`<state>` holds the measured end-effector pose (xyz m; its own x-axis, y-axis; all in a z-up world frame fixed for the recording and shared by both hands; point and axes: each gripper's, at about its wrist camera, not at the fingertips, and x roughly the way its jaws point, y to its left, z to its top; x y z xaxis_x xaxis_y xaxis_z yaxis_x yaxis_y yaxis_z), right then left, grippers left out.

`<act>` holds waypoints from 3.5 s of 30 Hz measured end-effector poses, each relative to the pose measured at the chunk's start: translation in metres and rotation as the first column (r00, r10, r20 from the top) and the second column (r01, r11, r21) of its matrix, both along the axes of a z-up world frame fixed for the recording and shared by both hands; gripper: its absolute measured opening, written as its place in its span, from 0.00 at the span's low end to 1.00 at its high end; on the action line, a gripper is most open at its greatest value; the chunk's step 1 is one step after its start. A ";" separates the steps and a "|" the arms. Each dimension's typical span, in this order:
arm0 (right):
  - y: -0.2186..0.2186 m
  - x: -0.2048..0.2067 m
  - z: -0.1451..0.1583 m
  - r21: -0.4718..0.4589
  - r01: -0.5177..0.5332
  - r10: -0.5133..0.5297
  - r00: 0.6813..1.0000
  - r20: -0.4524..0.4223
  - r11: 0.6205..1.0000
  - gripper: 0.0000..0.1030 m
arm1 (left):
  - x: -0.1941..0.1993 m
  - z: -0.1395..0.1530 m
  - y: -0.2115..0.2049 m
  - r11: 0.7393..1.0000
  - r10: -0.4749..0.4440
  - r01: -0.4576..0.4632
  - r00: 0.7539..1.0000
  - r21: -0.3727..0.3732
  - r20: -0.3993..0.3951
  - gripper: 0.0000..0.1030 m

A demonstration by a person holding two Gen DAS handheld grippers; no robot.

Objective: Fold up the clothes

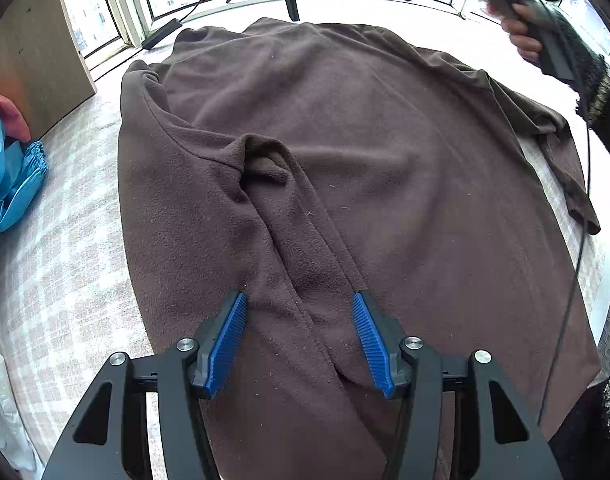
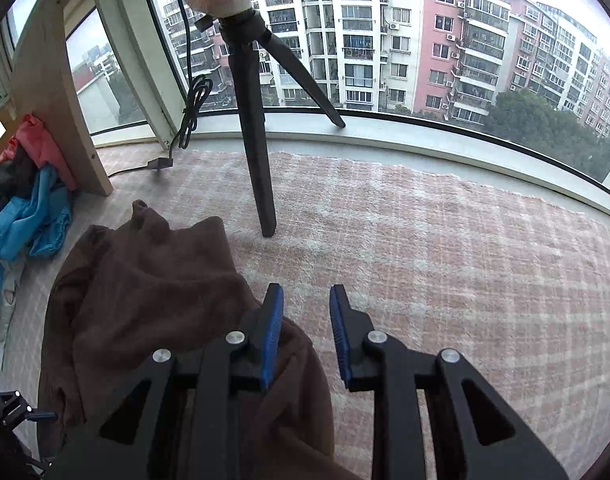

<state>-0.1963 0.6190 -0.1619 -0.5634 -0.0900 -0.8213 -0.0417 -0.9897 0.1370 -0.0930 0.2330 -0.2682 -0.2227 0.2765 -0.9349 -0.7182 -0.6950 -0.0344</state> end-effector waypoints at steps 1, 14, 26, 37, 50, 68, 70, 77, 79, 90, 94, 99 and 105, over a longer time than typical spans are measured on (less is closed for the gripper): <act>0.008 0.018 0.000 0.007 -0.005 0.005 1.000 0.024 1.000 0.33 | 0.001 0.000 -0.001 1.000 -0.004 0.004 1.000 -0.001 -0.001 0.51; 0.106 0.292 -0.023 -0.041 0.320 -0.304 0.927 0.220 0.947 0.43 | 0.026 0.059 0.028 0.995 -0.077 0.077 0.997 0.065 -0.007 0.42; 0.059 0.361 -0.054 -0.158 0.327 -0.281 0.925 0.255 0.932 0.47 | 0.024 0.061 0.265 0.866 -0.495 0.499 0.848 -0.026 -0.190 0.44; 0.093 0.374 0.009 0.062 0.148 -0.158 0.965 0.210 0.987 0.05 | 0.002 0.025 0.284 0.860 -0.511 0.508 0.857 -0.060 -0.069 0.35; 0.186 0.386 0.008 0.176 0.448 -0.474 0.867 0.152 0.877 0.42 | -0.026 0.066 0.291 0.812 -0.581 0.584 0.808 0.011 -0.096 0.39; 0.269 0.386 -0.049 0.067 0.555 -0.557 0.808 0.191 0.829 0.45 | -0.111 0.007 0.337 0.763 -0.645 0.618 0.750 -0.192 -0.148 0.00; 0.268 0.391 -0.046 0.055 0.531 -0.532 0.826 0.185 0.845 0.50 | -0.110 0.010 0.336 0.781 -0.623 0.595 0.765 -0.188 -0.166 0.00; 0.243 0.369 -0.052 0.066 0.350 -0.356 0.925 0.134 0.935 0.51 | -0.131 0.029 0.328 0.847 -0.531 0.523 0.827 -0.093 -0.183 0.00; 0.235 0.359 -0.056 0.097 0.324 -0.336 0.929 0.154 0.941 0.42 | -0.127 0.024 0.331 0.845 -0.535 0.522 0.826 -0.116 -0.176 0.00; 0.238 0.404 0.040 -0.206 0.541 -0.542 0.839 0.059 0.815 0.14 | -0.129 0.027 0.325 0.866 -0.500 0.490 0.846 -0.097 -0.187 0.00; 0.276 0.393 -0.004 0.007 0.637 -0.632 0.763 0.135 0.771 0.41 | -0.121 0.034 0.330 0.859 -0.511 0.504 0.839 -0.089 -0.185 0.00; 0.264 0.417 -0.041 -0.120 0.593 -0.573 0.803 0.164 0.796 0.41 | -0.073 0.050 0.350 0.775 -0.629 0.630 0.762 -0.045 -0.152 0.06; 0.235 0.420 -0.058 -0.163 0.546 -0.528 0.837 0.146 0.822 0.41 | -0.009 0.031 0.385 0.633 -0.774 0.766 0.627 -0.108 -0.093 0.21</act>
<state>0.2239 0.8543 -0.2198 -0.4923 0.0459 -0.8692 -0.5803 -0.7616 0.2885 -0.1019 0.6178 -0.2369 -0.0608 0.3504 -0.9346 -0.9874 0.1157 0.1076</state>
